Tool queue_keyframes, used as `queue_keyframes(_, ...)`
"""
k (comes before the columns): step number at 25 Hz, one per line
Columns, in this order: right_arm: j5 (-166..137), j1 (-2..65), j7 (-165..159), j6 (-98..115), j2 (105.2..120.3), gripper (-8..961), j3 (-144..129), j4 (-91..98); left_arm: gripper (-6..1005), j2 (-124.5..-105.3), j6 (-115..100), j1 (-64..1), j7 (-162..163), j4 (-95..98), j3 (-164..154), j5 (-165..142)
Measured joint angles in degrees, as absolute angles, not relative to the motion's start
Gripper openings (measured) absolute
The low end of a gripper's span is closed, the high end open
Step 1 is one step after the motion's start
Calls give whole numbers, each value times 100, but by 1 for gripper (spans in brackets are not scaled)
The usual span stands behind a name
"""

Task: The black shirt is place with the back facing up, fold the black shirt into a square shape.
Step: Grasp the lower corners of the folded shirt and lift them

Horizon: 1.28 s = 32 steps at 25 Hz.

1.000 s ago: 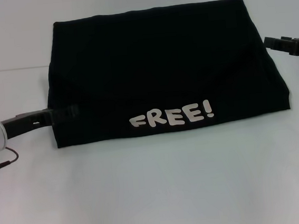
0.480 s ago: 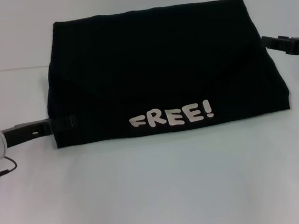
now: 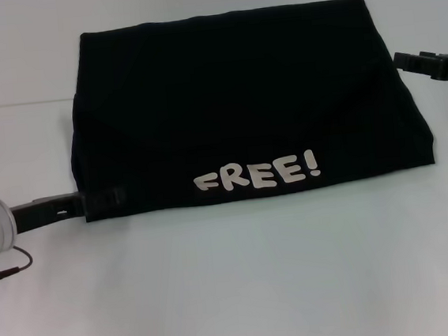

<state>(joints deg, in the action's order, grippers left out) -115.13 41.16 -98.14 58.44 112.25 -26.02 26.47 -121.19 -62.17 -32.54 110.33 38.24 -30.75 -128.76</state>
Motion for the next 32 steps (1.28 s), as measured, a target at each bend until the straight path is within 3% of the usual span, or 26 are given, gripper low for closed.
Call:
queue_keyframes(12,-11513,4088,-9823,5772,11243,628,-2668,2645,890,-12120,-6369,-3252,10922,3855,-3083,-12903)
queue_keyframes(18,-11514,4078,-9829,5765,11240,628,-2672,2646,787,-12079,-6358,-3263,10888,3862,-3076,-13004)
queue_keyframes(20,-11514,4078,-9830,5766,11239,628,-2674,2646,593,-12071,-6360,-3294,10906,3858,-3081,-13133)
queue_keyframes(26,-11517,4055,-9881,5785,11203,628,-2817,2646,347,-12065,-6379,-3303,10917,3850,-3085,-13227)
queue_keyframes(32,-11638,3968,-10594,5709,11011,628,-3410,2661,220,-12064,-6390,-3322,10903,3865,-3086,-13228)
